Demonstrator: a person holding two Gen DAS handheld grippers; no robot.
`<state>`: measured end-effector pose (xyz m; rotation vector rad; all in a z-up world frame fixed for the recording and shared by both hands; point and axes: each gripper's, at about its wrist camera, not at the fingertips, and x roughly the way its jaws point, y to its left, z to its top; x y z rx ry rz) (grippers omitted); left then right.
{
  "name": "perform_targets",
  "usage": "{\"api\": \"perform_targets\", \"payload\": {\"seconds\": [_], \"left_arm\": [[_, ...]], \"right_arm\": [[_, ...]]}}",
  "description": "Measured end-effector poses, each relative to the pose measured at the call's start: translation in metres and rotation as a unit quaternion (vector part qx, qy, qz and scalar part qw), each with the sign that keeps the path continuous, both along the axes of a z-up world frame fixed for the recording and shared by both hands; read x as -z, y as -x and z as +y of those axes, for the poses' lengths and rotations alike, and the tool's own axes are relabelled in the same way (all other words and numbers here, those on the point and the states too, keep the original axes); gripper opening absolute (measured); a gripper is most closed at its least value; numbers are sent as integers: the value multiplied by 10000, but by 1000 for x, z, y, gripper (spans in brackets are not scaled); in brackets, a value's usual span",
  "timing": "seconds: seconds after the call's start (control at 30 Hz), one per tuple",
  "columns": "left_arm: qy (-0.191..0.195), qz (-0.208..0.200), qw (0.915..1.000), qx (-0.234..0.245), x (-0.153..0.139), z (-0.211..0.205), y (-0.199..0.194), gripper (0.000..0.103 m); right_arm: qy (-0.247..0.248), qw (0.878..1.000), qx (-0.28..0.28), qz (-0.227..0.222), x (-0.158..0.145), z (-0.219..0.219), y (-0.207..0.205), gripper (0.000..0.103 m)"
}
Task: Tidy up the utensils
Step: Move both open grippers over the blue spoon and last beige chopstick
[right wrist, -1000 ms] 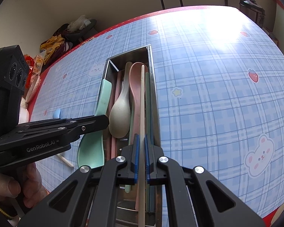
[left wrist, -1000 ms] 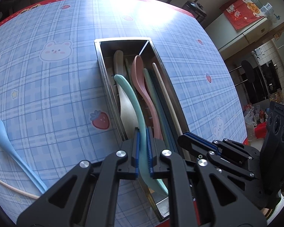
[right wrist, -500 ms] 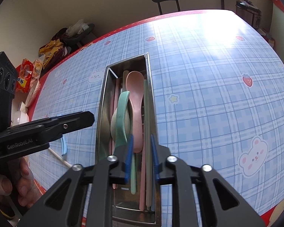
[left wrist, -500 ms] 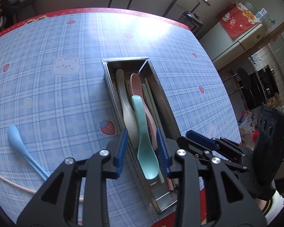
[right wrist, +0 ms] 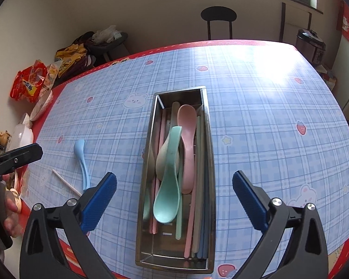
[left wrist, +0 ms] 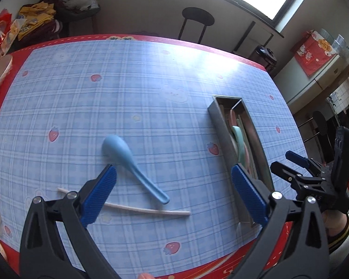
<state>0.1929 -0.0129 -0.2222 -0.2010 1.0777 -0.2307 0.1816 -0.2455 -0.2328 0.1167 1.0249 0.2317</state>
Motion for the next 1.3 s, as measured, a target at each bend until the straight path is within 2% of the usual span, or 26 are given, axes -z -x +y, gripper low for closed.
{"api": "perform_targets", "payload": {"seconds": [0.13, 0.23, 0.3, 0.4, 0.5, 0.53, 0.7, 0.77, 0.87, 0.93, 0.97, 1.07, 1.2, 1.3], "left_arm": [[-168, 27, 9984, -539, 17, 42, 23, 98], [-282, 150, 9945, -995, 38, 67, 41, 98], [-303, 308, 9919, -1196, 52, 80, 51, 98], [-275, 573, 9870, -1478, 69, 97, 60, 98], [36, 1006, 9798, -1726, 83, 115, 64, 98], [23, 1082, 9779, -1790, 85, 120, 65, 98], [54, 1118, 9723, -2054, 87, 136, 68, 97], [199, 1151, 9680, -2223, 88, 144, 66, 97], [556, 1308, 9595, -2431, 92, 148, 61, 94], [626, 1334, 9585, -2440, 93, 142, 58, 88], [578, 1351, 9593, -2410, 94, 136, 55, 84], [433, 1412, 9624, -2279, 97, 119, 48, 84], [-8, 1366, 9673, -2138, 97, 95, 39, 84], [-362, 1377, 9655, -2181, 95, 81, 33, 86]], "right_arm": [[107, 9993, -359, 62, 4, 32, 0, 97], [401, 9972, -613, 122, 12, 61, 0, 97], [299, 9960, -821, 190, 17, 76, 2, 97], [280, 9936, -1063, 247, 24, 100, 2, 97], [298, 9886, -1389, 491, 34, 124, -2, 97], [336, 9863, -1510, 566, 37, 132, -3, 97], [425, 9790, -1825, 797, 51, 167, -14, 97], [450, 9785, -1861, 772, 54, 174, -20, 97], [615, 9755, -1989, 715, 55, 184, -26, 97], [636, 9734, -2085, 699, 55, 184, -28, 97], [681, 9726, -2117, 680, 55, 184, -30, 96], [750, 9723, -2112, 658, 56, 175, -32, 96], [610, 9766, -1937, 704, 55, 154, -37, 96], [510, 9789, -1867, 655, 49, 142, -40, 96]]}}
